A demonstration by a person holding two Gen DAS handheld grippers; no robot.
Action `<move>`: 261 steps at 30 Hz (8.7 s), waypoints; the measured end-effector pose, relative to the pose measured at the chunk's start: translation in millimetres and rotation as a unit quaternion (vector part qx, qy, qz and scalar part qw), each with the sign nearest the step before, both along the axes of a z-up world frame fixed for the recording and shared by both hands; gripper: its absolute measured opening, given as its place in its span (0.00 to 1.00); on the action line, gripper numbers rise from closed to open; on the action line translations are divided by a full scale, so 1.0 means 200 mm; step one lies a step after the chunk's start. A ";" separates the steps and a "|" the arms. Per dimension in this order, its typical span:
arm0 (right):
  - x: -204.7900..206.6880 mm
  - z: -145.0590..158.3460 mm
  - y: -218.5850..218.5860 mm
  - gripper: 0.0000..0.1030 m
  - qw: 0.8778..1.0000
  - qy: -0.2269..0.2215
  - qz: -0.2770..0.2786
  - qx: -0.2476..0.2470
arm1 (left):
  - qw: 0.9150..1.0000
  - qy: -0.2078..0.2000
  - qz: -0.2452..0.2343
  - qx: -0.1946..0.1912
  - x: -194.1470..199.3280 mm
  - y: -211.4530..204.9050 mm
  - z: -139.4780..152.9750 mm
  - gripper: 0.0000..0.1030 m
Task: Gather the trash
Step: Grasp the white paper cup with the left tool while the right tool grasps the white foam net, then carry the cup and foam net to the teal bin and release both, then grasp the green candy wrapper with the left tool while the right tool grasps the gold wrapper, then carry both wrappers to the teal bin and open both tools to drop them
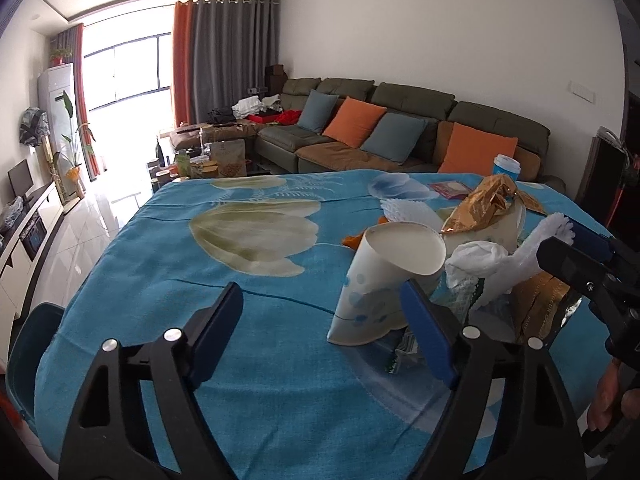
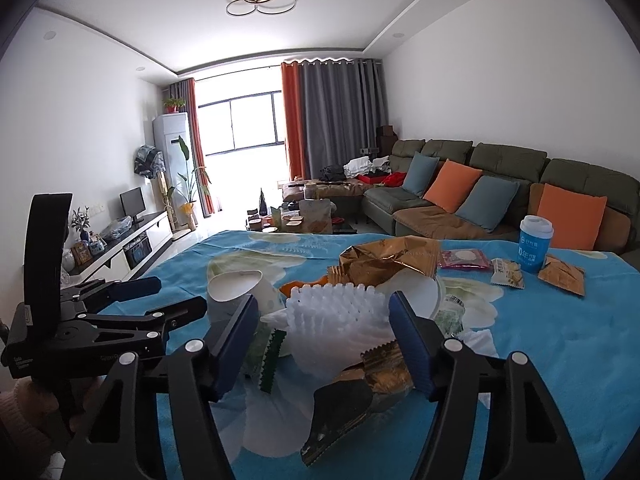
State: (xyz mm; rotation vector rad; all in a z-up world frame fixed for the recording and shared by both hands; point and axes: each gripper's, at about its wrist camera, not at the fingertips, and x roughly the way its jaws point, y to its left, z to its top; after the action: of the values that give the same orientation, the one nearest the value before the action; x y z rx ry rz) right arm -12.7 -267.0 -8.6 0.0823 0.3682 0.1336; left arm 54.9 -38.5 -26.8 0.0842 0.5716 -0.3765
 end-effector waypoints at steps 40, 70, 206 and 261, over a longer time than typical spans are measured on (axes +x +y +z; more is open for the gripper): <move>0.08 0.36 0.04 0.08 0.981 -0.013 0.155 0.120 | 0.995 0.052 -0.045 -0.070 -0.01 0.30 0.12 0.18; 0.77 0.35 1.59 0.08 0.879 0.092 0.436 0.170 | 0.962 0.047 0.264 -0.051 -0.11 1.54 0.09 0.18; 0.41 -0.02 0.60 0.25 0.927 0.169 0.314 0.119 | 0.990 0.052 0.103 -0.079 -0.28 0.83 0.11 0.20; 0.99 -0.18 2.00 0.42 0.882 0.275 0.384 -0.002 | 0.928 0.154 0.318 -0.119 0.11 1.77 -0.30 0.31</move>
State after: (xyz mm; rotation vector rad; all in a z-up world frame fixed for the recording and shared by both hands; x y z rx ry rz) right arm 185.7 132.8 -44.3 -0.0382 0.9610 0.9121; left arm 76.5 314.5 -86.3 -0.3957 0.8214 0.1833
